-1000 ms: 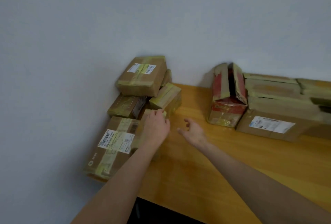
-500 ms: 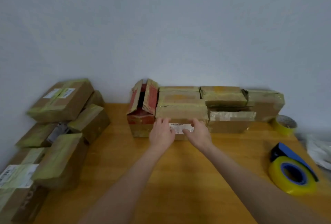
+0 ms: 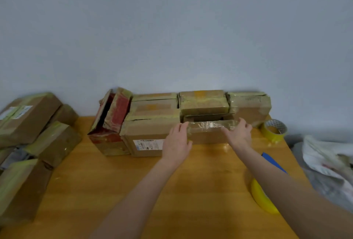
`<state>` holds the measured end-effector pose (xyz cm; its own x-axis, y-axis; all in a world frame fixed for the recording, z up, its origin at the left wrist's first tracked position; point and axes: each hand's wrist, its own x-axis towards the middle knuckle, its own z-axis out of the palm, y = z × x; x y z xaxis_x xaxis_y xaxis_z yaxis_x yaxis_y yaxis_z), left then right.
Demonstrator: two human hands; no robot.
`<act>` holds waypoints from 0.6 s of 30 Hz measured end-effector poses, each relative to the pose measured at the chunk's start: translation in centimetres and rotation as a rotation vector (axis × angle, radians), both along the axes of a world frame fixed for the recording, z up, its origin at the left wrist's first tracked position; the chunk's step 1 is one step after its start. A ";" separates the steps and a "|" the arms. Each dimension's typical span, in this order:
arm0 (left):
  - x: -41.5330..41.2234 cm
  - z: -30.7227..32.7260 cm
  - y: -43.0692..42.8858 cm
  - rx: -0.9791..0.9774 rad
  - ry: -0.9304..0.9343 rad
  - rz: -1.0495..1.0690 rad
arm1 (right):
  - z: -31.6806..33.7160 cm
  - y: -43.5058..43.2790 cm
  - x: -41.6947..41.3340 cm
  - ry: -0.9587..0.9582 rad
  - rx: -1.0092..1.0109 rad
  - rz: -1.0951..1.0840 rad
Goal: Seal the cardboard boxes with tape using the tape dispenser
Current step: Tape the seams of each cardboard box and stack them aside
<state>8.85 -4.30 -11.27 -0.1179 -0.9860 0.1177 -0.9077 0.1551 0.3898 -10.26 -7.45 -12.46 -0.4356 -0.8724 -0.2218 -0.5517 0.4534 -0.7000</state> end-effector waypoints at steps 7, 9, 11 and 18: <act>-3.6 -2.3 -7.1 0.005 -0.141 -0.076 | -2.1 -3.2 -3.2 -0.077 0.044 -0.026; -3.9 -3.4 -8.4 0.041 -0.189 -0.075 | -2.7 -3.9 -3.7 -0.085 0.037 -0.030; -4.1 -4.2 -9.1 0.070 -0.264 -0.096 | -3.5 -4.2 -4.2 -0.089 0.053 -0.057; -5.9 -4.6 -8.1 0.123 -0.525 -0.175 | -4.0 -1.7 -7.1 -0.058 0.063 0.040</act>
<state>2.93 -12.42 -15.87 -0.2925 -0.9493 -0.1154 -0.9495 0.3026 -0.0826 -17.32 -9.16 -16.46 -0.3857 -0.8723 -0.3007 -0.5296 0.4762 -0.7020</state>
